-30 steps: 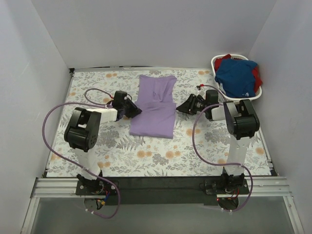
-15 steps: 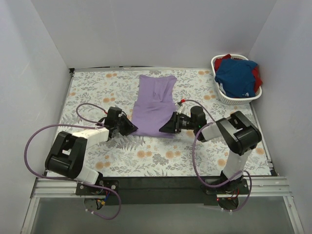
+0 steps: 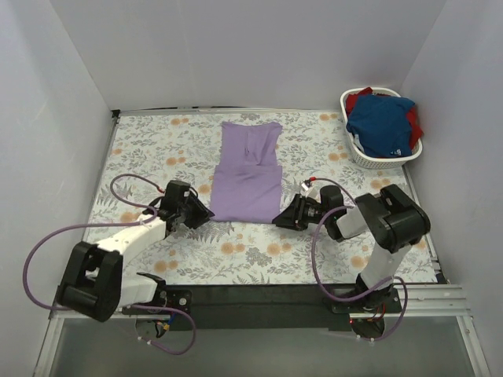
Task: Fold and stack the t-shirts
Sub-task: Fold the tshirt
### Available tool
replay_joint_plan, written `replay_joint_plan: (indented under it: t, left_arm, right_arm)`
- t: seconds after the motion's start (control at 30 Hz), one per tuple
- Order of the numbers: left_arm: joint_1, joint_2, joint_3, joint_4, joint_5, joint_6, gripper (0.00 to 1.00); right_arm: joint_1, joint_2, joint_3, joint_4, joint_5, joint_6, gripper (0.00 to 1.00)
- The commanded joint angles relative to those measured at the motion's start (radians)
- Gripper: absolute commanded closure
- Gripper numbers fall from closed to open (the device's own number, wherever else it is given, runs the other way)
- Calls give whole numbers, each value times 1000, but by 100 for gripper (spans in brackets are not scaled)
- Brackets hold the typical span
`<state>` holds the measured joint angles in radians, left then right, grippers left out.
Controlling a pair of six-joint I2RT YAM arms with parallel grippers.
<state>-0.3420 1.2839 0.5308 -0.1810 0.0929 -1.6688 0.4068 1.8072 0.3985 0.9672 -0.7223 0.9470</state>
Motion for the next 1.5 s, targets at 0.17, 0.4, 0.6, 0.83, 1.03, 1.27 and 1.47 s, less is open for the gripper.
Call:
replay_joint_plan:
  t: [0.17,0.4,0.6,0.83,1.03,1.27,1.47]
  left_arm:
    - [-15,-166,123,-271,-232,173,54]
    - [-15,-69,204,-321,-245,228,27]
    - [-28,-31,236,-324,-229,261,25]
    - [-52,9,250,-324,-231,264,25]
    - [-77,40,265,-330,-242,262,27]
    - [-98,81,282,-330,-248,258,27]
    - [-117,107,299,-347,-265,259,28]
  right_arm:
    - [96,-267,278,-827,406,-459,50]
    - [259,-154,543,-1217,828,-539,48]
    - [328,-103,603,-1294,926,-530,48]
    - [349,-108,589,-1305,883,-508,48]
    - [371,-157,599,-1322,870,-499,48]
    - [380,-131,622,-1329,870,-491,48]
    - [386,-63,622,-1326,880,-496,51]
